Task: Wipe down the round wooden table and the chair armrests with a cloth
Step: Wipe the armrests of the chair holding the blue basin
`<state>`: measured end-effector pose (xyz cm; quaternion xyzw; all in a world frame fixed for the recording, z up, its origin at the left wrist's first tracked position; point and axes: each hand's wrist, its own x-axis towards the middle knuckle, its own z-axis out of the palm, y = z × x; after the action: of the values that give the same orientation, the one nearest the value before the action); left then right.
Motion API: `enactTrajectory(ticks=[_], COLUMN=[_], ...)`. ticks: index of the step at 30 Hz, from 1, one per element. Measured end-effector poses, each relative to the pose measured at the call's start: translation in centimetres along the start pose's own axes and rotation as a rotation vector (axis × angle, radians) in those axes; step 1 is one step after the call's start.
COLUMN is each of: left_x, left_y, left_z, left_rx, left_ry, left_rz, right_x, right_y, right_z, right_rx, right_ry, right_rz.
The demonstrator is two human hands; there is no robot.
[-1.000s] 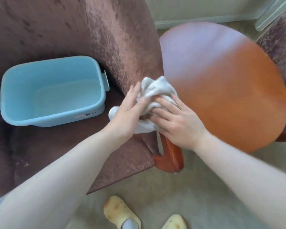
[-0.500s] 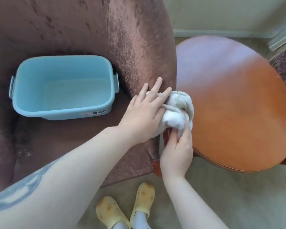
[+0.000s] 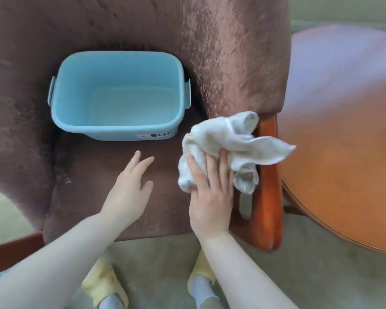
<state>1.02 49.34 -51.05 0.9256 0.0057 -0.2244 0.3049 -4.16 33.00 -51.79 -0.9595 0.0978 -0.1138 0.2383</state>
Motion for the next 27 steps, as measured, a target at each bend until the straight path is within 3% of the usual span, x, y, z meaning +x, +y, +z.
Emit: enactTrajectory(ticks=[3,5,7,12,16,17,18,21,22,23,24,25,27], left_x=[0.1,0.7,1.2,0.6,-1.1,-1.4,-1.5,-1.7,-1.6,-1.4,-1.3,-1.2,-1.4], left_y=[-3.4,-5.0,-6.0,-8.6,-12.0,-12.9,-13.9,-16.7,-17.4,-18.0,-18.6,-19.1,-19.8], left_z=[0.4,0.8,1.0,-0.1,-2.8,-3.6,-4.5,-7.1,-7.9,-8.6,-9.2,-9.7,-10.1], left_rx=[0.081,0.178,0.214,0.109,0.088,0.083,0.082,0.123,0.142,0.154,0.156,0.144,0.088], left_ry=[-0.01,-0.055,-0.1,-0.056,-0.05,-0.043,-0.032,0.0,0.012,0.031,0.056,0.084,0.134], left_rz=[0.009,0.06,0.064,0.042,0.066,0.065,0.061,0.071,0.074,0.069,0.052,0.024,-0.042], right_x=[1.5,2.5,3.4,3.1,0.8,-0.7,-2.8,-6.8,-5.7,-4.0,-2.2,-0.4,1.8], right_y=[1.9,3.7,5.1,1.1,-6.1,-8.3,-10.3,-13.3,-12.8,-12.3,-12.2,-12.9,-17.1], right_z=[5.0,6.8,7.6,12.0,16.3,17.2,18.1,18.6,18.1,17.9,18.1,18.6,20.6], right_rx=[0.011,-0.057,-0.11,-0.192,0.034,0.031,-0.022,-0.099,-0.084,-0.082,-0.061,-0.022,0.111], right_ry=[-0.701,-0.88,-0.751,-0.488,-0.064,-0.077,-0.19,-0.69,-0.755,-0.703,-0.593,-0.472,-0.256], right_rz=[0.001,-0.129,-0.13,0.202,0.564,0.526,0.36,-0.392,-0.598,-0.7,-0.655,-0.462,0.145])
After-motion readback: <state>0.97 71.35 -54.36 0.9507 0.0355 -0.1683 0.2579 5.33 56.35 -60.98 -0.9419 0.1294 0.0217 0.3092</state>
